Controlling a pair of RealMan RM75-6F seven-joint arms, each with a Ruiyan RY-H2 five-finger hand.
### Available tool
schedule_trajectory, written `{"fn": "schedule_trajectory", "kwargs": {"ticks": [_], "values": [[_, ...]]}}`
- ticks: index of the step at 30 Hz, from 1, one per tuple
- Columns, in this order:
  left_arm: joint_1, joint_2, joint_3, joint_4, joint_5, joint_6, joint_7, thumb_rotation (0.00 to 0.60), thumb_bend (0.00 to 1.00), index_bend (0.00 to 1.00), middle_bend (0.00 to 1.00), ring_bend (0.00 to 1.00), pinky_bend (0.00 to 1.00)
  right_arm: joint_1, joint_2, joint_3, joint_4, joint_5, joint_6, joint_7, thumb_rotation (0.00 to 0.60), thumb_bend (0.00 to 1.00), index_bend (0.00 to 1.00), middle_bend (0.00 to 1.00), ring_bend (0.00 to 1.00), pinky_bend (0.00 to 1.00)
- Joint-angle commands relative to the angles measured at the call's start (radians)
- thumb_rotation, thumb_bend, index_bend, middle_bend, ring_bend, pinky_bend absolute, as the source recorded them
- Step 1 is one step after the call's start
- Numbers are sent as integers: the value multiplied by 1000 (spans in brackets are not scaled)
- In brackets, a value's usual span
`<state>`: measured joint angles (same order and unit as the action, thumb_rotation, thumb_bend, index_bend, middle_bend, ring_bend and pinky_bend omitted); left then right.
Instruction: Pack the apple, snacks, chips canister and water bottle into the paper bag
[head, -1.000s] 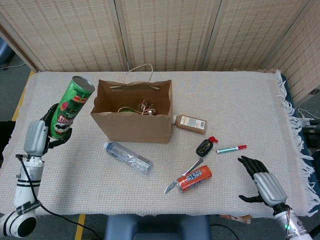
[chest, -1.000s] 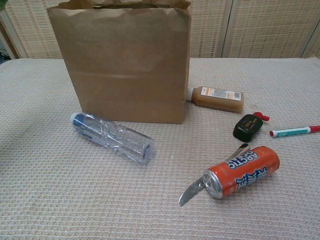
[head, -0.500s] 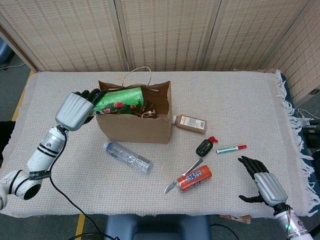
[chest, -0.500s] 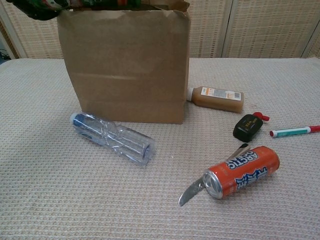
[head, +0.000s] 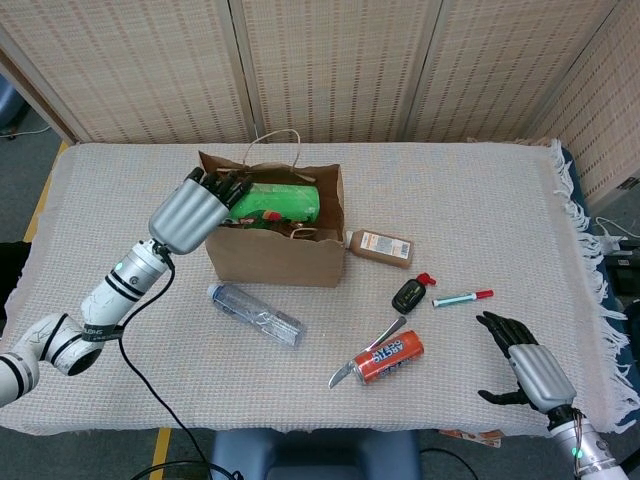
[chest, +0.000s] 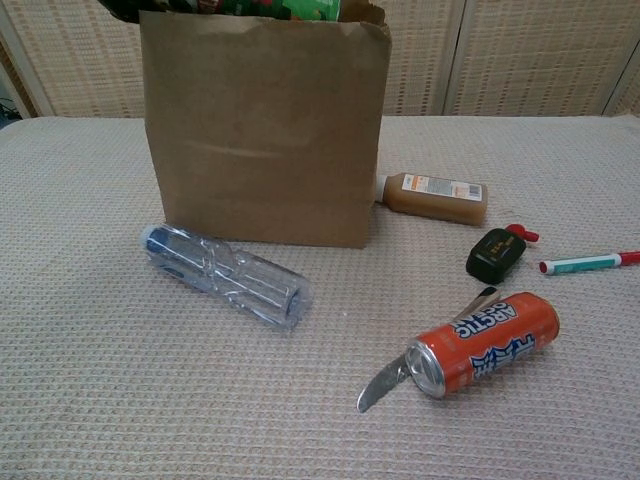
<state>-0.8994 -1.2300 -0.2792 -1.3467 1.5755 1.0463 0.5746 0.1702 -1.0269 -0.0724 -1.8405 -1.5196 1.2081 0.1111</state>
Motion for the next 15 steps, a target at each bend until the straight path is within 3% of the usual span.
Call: {"fn": "schedule_trajectory", "kwargs": {"ticks": [1,4,15], "values": [[3,-6,-2,-28,-46,-5,22,600,498,85,24,113,194,0,0,-1,0,-2,0,-1,600,0,0,0,0,0],[3,-8,-12,-45,-73,5,32,600,464,17,0,58,132,-1,0,-1,1,-4,3,-1,600,0,0,0,0,0],[5,-10,-15,-86,-108,45,37,600,460,14,0,25,113,-2,-2,-2,4,-7,7,-3,600,0,0,0,0,0]]}}
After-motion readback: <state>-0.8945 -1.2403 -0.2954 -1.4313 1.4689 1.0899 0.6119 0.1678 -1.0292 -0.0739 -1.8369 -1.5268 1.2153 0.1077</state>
